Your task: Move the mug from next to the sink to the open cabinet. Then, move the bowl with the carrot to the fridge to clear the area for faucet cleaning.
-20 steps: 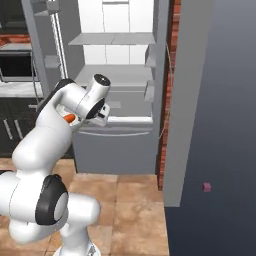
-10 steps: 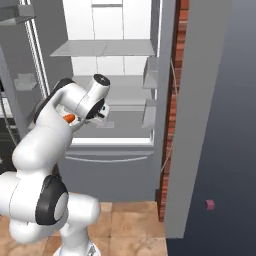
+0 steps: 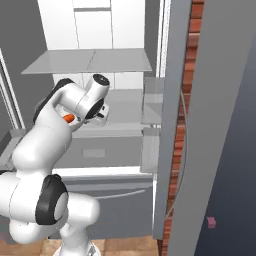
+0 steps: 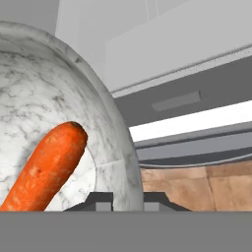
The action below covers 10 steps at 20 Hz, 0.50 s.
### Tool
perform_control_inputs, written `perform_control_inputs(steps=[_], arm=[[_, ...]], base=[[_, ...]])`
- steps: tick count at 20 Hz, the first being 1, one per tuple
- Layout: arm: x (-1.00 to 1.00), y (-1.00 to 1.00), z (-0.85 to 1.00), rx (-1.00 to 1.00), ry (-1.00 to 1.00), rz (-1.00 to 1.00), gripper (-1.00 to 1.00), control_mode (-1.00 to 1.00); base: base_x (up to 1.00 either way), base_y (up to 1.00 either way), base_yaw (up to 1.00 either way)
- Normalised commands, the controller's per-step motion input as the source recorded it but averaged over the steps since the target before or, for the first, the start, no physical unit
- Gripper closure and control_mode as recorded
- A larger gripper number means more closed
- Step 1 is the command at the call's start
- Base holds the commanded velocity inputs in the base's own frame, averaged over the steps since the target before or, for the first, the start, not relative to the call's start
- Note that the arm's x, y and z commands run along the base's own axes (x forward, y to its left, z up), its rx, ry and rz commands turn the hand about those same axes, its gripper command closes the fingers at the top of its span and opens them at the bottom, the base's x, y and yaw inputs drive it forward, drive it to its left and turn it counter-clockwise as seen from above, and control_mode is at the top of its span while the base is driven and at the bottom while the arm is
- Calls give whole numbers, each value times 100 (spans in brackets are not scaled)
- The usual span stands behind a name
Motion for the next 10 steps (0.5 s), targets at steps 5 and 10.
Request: perform_control_inputs(steps=[5,10], arm=[[0,0,0,0,0,0,100,100],[-12,3,0,-1,0,0,100,-100]], base=[[95,24,-15],[24,24,-6]])
